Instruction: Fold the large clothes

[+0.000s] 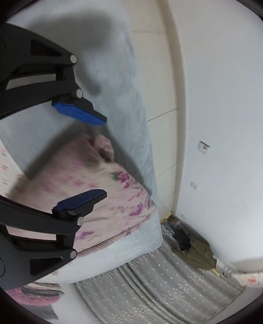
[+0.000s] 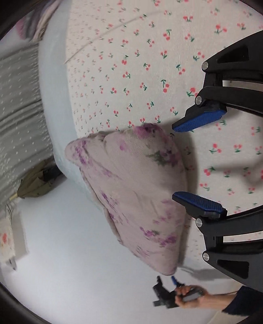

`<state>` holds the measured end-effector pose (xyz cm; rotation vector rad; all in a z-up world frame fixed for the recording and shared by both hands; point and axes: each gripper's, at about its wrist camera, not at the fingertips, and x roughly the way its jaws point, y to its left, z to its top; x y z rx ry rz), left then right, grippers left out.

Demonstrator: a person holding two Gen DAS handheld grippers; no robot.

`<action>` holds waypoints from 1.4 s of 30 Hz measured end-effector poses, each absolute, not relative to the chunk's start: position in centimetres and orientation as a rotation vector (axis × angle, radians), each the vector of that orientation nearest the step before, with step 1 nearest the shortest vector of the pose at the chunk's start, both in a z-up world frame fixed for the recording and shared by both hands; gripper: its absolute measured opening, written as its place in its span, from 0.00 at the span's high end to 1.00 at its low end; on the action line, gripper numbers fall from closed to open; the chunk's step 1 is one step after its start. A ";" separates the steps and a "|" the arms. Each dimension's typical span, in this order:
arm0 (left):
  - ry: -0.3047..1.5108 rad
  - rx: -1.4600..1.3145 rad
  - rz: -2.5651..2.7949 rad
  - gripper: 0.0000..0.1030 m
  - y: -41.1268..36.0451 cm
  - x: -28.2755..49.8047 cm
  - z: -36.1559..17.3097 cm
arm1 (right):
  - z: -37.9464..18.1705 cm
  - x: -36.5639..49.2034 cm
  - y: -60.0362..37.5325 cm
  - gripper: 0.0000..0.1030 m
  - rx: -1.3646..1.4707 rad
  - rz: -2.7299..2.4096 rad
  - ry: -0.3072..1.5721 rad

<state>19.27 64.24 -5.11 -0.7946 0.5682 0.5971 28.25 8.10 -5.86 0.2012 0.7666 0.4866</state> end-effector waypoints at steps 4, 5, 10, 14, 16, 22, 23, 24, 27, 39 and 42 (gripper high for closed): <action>0.548 -0.657 0.607 0.34 60.1 14.3 -2.1 | -3.7 24.4 9.9 0.39 0.119 0.572 0.779; 0.550 -0.612 0.606 0.33 58.4 13.1 -1.4 | -3.2 23.3 10.2 0.39 0.104 0.592 0.780; 0.532 -0.402 0.507 0.16 46.9 6.2 1.2 | -0.8 18.0 10.3 0.36 0.050 0.656 0.740; 0.538 -0.292 0.451 0.06 38.8 3.1 1.7 | 0.7 13.6 8.5 0.22 -0.002 0.651 0.685; 0.548 -0.244 0.429 0.06 34.9 2.1 1.8 | 1.3 11.9 7.6 0.19 -0.030 0.639 0.669; 0.542 -0.149 0.436 0.05 27.8 -0.6 2.1 | 3.0 6.9 4.7 0.18 -0.119 0.657 0.654; 0.540 -0.138 0.424 0.05 26.8 -0.8 2.1 | 3.3 6.0 4.1 0.18 -0.131 0.661 0.636; 0.537 -0.125 0.412 0.05 26.0 -0.9 2.2 | 3.5 5.4 3.6 0.16 -0.134 0.665 0.622; 0.515 -0.094 0.431 0.04 24.0 -1.3 2.4 | 3.7 3.8 1.7 0.14 -0.089 0.691 0.577; 0.525 -0.015 0.512 0.04 22.9 -1.4 -2.0 | 0.6 4.1 0.5 0.11 -0.025 0.670 0.589; 0.517 -0.017 0.515 0.04 22.9 -1.8 -2.0 | 0.7 3.4 0.6 0.11 -0.028 0.676 0.567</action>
